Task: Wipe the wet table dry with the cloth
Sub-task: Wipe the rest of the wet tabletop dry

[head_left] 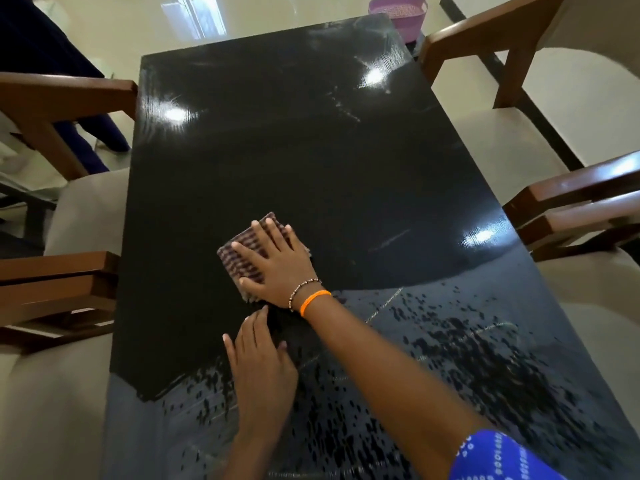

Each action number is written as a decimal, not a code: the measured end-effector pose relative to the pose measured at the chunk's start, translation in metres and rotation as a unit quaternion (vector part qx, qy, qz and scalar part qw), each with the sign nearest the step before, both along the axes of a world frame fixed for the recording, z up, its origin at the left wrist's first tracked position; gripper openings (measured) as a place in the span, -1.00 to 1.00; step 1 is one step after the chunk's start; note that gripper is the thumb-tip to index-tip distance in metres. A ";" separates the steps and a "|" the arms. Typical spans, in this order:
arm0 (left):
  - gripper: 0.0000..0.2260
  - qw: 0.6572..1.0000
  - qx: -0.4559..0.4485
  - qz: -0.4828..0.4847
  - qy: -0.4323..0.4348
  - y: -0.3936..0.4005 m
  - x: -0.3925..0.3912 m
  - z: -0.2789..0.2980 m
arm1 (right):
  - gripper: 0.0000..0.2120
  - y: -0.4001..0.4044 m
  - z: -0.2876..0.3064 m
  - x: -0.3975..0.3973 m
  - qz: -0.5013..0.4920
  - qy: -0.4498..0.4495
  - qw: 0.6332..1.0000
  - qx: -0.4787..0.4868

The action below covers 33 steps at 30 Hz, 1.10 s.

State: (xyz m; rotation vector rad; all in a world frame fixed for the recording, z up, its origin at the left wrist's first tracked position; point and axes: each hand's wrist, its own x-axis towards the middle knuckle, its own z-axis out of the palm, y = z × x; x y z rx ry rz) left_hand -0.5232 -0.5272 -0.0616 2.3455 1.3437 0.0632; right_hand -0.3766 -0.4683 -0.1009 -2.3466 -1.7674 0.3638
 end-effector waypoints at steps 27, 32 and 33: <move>-0.46 0.988 -0.025 -0.148 -0.031 -0.039 0.044 -0.001 | -0.39 -0.242 0.002 0.136 -0.412 -0.090 0.907 -0.021; -0.48 0.986 -0.054 -0.145 -0.066 -0.031 0.016 -0.001 | -0.38 -0.197 0.002 0.071 -0.352 -0.081 0.932 -0.009; -0.48 0.986 -0.057 -0.137 -0.073 -0.028 0.008 -0.001 | -0.38 -0.185 0.002 0.058 -0.343 -0.077 0.936 -0.008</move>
